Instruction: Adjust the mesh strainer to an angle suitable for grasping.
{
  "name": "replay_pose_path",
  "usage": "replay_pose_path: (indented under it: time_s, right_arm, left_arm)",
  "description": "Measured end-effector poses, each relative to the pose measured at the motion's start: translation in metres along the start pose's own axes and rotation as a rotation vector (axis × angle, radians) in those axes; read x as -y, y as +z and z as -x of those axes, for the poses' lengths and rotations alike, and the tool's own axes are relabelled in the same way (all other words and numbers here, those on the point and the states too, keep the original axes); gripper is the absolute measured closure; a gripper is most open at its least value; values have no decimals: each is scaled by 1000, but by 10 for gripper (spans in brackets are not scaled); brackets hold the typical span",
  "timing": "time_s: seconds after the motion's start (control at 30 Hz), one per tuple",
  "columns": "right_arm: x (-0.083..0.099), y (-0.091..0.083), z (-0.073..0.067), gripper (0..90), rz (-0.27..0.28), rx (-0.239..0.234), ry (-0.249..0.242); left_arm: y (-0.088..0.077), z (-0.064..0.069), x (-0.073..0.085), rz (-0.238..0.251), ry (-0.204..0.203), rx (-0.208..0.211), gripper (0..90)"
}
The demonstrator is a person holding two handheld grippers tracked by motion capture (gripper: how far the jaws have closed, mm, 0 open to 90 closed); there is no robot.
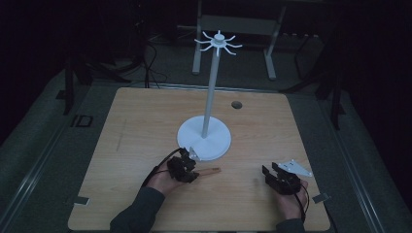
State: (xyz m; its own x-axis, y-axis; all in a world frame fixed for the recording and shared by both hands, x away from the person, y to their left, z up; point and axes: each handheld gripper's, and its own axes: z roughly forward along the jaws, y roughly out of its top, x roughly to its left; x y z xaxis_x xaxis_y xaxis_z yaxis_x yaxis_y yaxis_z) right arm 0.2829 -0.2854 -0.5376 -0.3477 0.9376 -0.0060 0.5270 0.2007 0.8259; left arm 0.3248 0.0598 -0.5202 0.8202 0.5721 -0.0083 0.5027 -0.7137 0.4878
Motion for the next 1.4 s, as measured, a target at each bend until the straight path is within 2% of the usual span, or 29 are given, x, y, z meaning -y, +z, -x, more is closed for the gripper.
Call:
replay_pose_path:
  time_s: [0.1, 0.3, 0.67, 0.83, 1.07, 1.4]
  right_arm:
    - [0, 0, 1, 548, -2, -4, -1]
    - [1, 1, 1, 548, -5, -4, 2]
    - [1, 1, 1, 548, -6, -2, -1]
    - [1, 1, 1, 548, -5, 0, 1]
    - [1, 1, 1, 548, -4, 2, -1]
    - [1, 1, 1, 549, 0, 5, -2]
  left_arm:
    - [3, -5, -5, -82, 19, 19, 626]
    - [3, -9, -9, -155, 50, 37, 621]
    - [11, -13, -14, -230, 56, 59, 625]
    - [11, -12, -15, -234, 67, 43, 668]
    - [9, -12, -15, -221, 57, 44, 688]
    - [-13, -14, -17, -94, 7, 21, 691]
